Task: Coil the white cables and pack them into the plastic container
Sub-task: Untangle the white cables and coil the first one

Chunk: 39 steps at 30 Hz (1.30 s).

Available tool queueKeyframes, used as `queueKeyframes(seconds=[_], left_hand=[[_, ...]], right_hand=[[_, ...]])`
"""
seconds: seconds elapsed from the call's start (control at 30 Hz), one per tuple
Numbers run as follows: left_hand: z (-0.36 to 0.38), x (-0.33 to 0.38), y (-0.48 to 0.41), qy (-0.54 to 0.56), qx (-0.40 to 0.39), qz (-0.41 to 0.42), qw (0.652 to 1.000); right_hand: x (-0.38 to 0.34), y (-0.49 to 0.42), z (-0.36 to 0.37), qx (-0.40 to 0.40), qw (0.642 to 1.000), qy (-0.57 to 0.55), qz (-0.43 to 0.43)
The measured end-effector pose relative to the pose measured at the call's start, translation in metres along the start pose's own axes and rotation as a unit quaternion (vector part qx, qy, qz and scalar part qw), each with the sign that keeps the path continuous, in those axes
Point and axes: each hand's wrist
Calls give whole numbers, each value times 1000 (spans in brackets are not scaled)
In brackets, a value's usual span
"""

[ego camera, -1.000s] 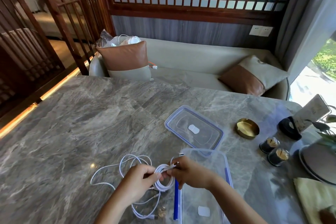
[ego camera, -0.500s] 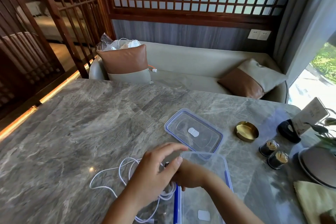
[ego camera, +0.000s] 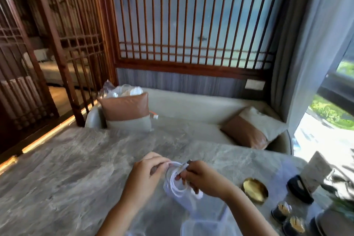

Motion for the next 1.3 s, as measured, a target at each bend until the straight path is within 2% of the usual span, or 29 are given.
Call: queueKeyframes(seconds=[0.1,0.27,0.37,0.47,0.67,0.8,0.9,1.0,1.07,1.13,1.2,1.3], left_hand=[[-4,23,-39,44,35,51,997],[-4,57,-78,158,-58,26,985],[1,65,-87,224,-67,-10,972],[6,70,-89,308,-95,-94,942],[14,72,-77,359,-111,-146,915],[18,77,-68,380,-100,-169,904],[23,81,-62,381,-97,-179,902],[24,81,-59,412,-89,-195,886],[18,79,-60,402,-85,-186,892],[9,74,-61,408,-123,-173,888],[3,71,-59,434,-157,-163,872],[3,66,-58,454,-106,-156,871]], right_hand=[[-18,-7,-46,18,999,-18,-47],[-42,-7,-105,104,991,-18,-76],[-44,-8,-112,146,986,-38,-72],[-42,-9,-110,196,978,-45,-45],[-48,-2,-100,298,951,80,0],[-50,1,-96,325,929,176,8],[-50,1,-93,348,916,199,7],[-49,4,-95,336,930,150,-5],[-48,8,-97,278,957,77,-21],[-47,13,-98,201,979,-10,-34],[-47,17,-98,160,984,-66,-37],[-47,19,-95,141,981,-125,-39]])
Point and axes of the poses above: each hand's wrist, its own y-axis away from the middle knuckle, its own z-axis out of the palm, x = y × z, and after that the axes turned 15 degrees about y, right-handed
